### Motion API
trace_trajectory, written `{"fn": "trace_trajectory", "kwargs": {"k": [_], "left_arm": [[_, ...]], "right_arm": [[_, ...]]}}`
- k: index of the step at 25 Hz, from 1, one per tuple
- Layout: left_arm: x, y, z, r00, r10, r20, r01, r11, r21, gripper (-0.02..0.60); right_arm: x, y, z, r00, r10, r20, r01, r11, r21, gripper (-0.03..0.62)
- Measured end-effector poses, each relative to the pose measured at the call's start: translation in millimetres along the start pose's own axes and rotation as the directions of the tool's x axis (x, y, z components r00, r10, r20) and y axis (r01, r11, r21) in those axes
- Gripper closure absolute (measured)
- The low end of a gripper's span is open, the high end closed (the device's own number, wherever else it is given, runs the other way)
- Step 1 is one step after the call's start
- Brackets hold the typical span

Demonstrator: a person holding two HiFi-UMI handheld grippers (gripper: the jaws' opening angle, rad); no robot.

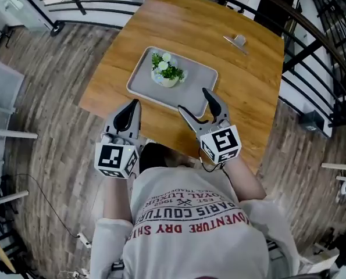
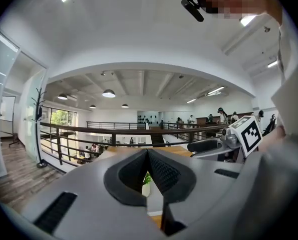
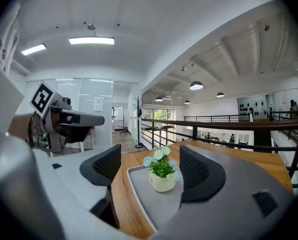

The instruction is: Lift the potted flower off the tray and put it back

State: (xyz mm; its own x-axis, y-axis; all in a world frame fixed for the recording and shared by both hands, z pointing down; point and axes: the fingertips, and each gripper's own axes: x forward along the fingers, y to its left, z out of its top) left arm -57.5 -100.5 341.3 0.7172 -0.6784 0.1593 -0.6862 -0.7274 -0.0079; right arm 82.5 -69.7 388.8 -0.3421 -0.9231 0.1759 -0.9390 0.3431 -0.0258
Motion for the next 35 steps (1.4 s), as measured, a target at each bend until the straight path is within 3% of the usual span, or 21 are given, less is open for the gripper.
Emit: {"fn": "trace_trajectory", "kwargs": {"k": [7,13,17,23,31,35], "left_arm": [[75,42,-6,0.976,-0.214,-0.046,0.215,0.977,0.011,0.569],[115,66,-20,0.93,-0.352,-0.102,0.355,0.935,0.018,0.569],[130,75,-33,0.918,-0.376,-0.131,0.378,0.926,-0.005,0.569],[144,83,-58,0.912,-0.372,-0.17,0.372,0.928,-0.035,0.569],[154,88,-85,0.916,-0.348,-0.198,0.343,0.937,-0.059,0.569],[158,91,-90,0.921,-0.338,-0.191,0.33,0.941,-0.073,0.569]], "right_arm": [[69,-23,-28,0.987,-0.03,-0.157,0.037,0.998,0.043,0.216],[117,-34,-66,0.935,-0.008,-0.353,-0.002,1.0,-0.028,0.176],[137,-39,-90,0.896,0.037,-0.442,-0.057,0.998,-0.033,0.163],[161,-44,-123,0.862,0.085,-0.499,-0.117,0.993,-0.033,0.156],[188,-36,-159,0.837,0.163,-0.522,-0.179,0.984,0.02,0.141],[196,-31,-168,0.839,0.18,-0.514,-0.189,0.981,0.034,0.137]]}}
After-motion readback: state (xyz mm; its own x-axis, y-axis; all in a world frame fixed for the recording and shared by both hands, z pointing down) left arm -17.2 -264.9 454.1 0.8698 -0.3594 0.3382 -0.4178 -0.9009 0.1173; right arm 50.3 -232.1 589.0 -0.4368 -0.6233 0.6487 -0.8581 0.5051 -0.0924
